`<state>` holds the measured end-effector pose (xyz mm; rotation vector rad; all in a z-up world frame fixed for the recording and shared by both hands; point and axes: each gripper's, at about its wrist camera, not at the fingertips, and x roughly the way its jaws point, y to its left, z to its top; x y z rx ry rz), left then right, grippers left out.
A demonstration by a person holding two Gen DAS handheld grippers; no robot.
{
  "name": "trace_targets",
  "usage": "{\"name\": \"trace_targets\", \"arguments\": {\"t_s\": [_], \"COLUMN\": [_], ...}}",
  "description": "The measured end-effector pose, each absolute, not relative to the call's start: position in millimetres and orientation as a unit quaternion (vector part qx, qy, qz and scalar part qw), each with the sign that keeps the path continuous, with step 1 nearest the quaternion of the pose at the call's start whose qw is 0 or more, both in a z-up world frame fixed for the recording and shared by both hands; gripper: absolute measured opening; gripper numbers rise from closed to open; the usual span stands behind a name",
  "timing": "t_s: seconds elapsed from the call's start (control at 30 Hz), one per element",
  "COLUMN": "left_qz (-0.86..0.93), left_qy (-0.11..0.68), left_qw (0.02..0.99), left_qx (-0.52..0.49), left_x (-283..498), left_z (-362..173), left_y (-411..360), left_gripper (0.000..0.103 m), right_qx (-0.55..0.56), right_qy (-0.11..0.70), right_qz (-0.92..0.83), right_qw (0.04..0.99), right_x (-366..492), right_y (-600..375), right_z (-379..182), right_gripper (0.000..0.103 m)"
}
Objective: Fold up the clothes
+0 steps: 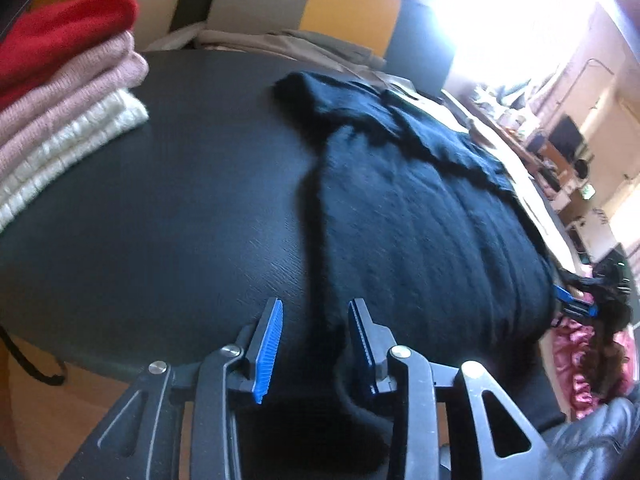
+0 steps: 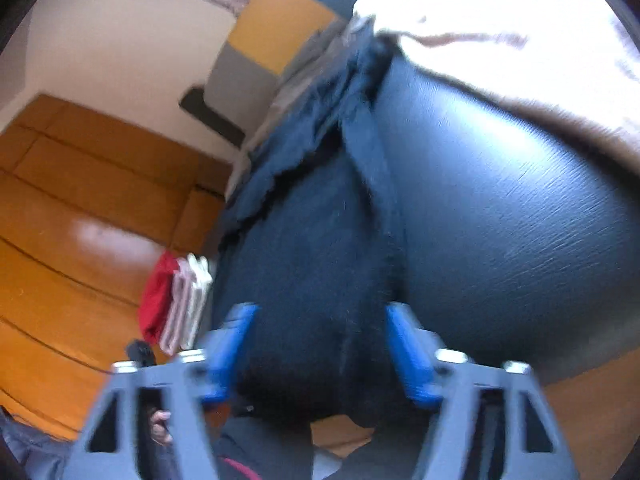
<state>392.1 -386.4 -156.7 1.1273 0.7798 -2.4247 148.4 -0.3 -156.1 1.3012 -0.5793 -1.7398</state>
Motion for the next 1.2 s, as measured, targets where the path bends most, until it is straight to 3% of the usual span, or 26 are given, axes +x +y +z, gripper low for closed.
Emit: {"name": "trace_targets", "arguments": {"t_s": [0.3,0.6,0.8,0.9,1.0,1.03,1.13,1.17,1.2], "left_qz": [-0.853,-0.838,-0.832,-0.821,-0.802,-0.801,-0.802,-0.803,-0.805], "left_qy": [0.3,0.3,0.276,0.315,0.353,0.352,0.342,0.336,0.329], "left_qw": [0.14,0.131,0.135,0.121,0.117,0.118,0.123,0.124,0.127], "left_qx": [0.404,0.436,0.463,0.461,0.467,0.469,0.474,0.476,0.477], "left_x": [400.7,395.9,380.8,384.8,385.5,384.6,382.7,382.3,382.2], "left_z": [-162.7,-170.3,-176.8,-180.6,-185.2,-185.8,-185.3,-185.4,-185.0], "left_y": [-369.8,-350.2,-337.2,-346.6,-354.0,-353.2,-348.8,-347.0,-345.3], "left_gripper": [0.046,0.046,0.046,0.046,0.046,0.046,0.046,0.046,0.045], "right_qx": [0.521,0.534,0.522,0.521,0.521,0.522,0.529,0.528,0.529], "right_qy": [-0.236,-0.214,-0.198,-0.186,-0.176,-0.173,-0.173,-0.17,-0.167], "right_qz": [-0.674,-0.66,-0.657,-0.649,-0.639,-0.635,-0.638,-0.644,-0.651], "right_qw": [0.468,0.483,0.507,0.523,0.538,0.543,0.533,0.526,0.518], "right_x": [149.2,152.8,153.8,156.4,159.2,160.1,160.9,162.5,163.5], "right_y": [-6.9,-14.1,-23.0,-22.6,-21.8,-21.5,-22.6,-21.9,-20.9], "right_z": [-168.9,-165.4,-163.0,-161.9,-161.1,-160.9,-160.4,-160.2,-160.8], "right_gripper": [0.043,0.043,0.05,0.051,0.064,0.064,0.062,0.057,0.043]}}
